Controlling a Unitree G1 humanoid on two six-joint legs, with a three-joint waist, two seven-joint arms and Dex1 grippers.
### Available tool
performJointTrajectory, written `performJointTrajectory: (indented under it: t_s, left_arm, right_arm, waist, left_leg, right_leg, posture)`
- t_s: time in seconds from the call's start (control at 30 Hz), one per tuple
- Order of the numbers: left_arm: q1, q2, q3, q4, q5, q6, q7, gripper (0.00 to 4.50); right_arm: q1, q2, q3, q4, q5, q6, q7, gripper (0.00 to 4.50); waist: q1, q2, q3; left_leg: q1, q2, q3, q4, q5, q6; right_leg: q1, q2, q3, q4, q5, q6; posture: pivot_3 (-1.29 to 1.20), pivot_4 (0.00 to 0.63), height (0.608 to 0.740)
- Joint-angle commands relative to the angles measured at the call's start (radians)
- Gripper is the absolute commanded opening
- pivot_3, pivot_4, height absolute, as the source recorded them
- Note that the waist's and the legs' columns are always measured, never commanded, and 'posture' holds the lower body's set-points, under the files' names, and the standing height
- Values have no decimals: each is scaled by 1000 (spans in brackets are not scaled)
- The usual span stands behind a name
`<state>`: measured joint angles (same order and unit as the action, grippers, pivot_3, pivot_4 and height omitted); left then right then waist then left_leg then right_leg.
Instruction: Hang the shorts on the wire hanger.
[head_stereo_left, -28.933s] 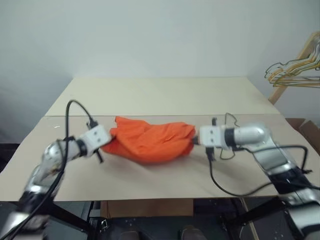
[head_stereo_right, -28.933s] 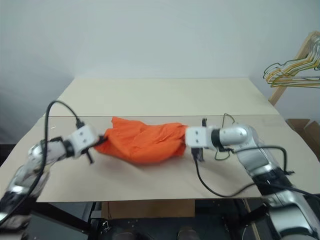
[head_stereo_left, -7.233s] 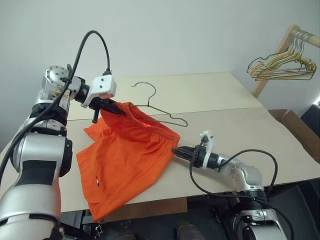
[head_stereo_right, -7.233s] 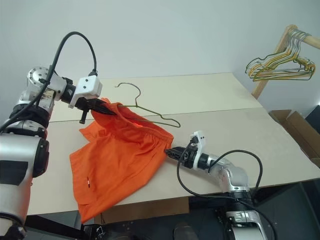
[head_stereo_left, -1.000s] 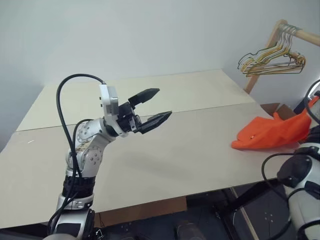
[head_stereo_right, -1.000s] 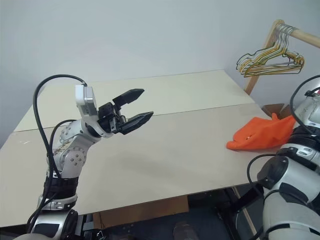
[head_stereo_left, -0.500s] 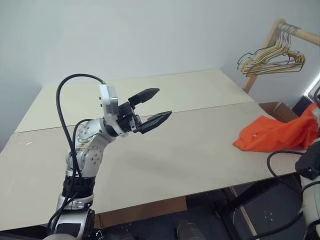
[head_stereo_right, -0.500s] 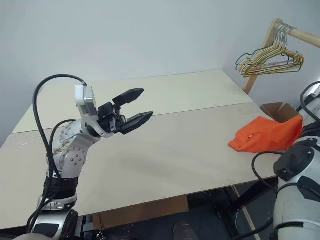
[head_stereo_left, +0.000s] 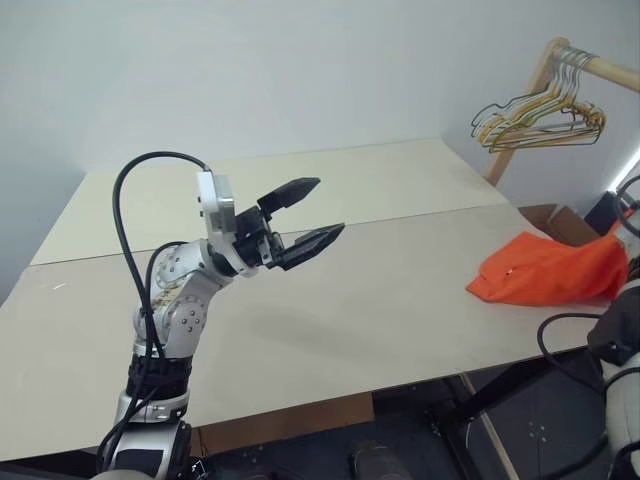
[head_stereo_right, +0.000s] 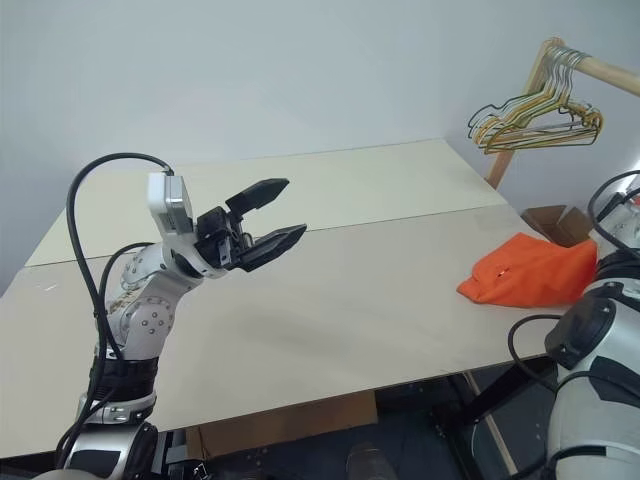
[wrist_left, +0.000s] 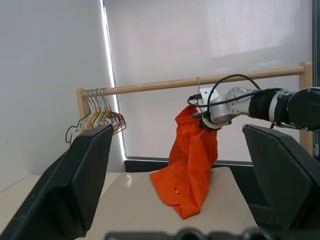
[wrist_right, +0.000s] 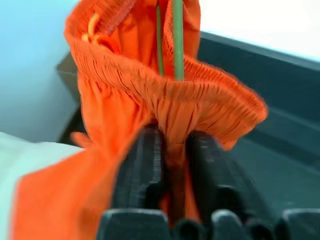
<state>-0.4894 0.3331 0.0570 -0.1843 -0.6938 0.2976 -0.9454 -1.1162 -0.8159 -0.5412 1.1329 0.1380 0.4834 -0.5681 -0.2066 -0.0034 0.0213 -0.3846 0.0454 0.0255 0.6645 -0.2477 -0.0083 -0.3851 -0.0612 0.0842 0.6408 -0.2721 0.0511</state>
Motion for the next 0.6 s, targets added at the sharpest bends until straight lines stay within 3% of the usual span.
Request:
performJointTrajectory:
  t_s: [0.03,0.2,0.6]
  left_arm:
    - [-10,-2,14,-31,-17,-19,-7,4500]
    - [-12,3,7,-17,0,-25,-13,4500]
    - [-13,4,3,-17,-1,-28,-25,4500]
  right_arm:
    - [-6,-20,56,-69,-46,-32,-31,2633]
    - [23,13,182,-229,-162,-46,-99,4477]
    - [94,115,293,-541,-305,-28,-128,4477]
  waist:
    - [-1,0,0]
    - [-2,1,0]
    - [0,1,0]
  left_leg:
    - [0,0,0,0,0,0]
    - [1,0,2,-1,0,0]
    - [2,0,2,-2,0,0]
  right_leg:
    - [0,0,0,0,0,0]
    - [0,0,2,0,0,0]
    - [-1,0,4,1,0,1]
  posture:
    - [-162,0,740]
    - [-166,0,740]
    - [-160,0,740]
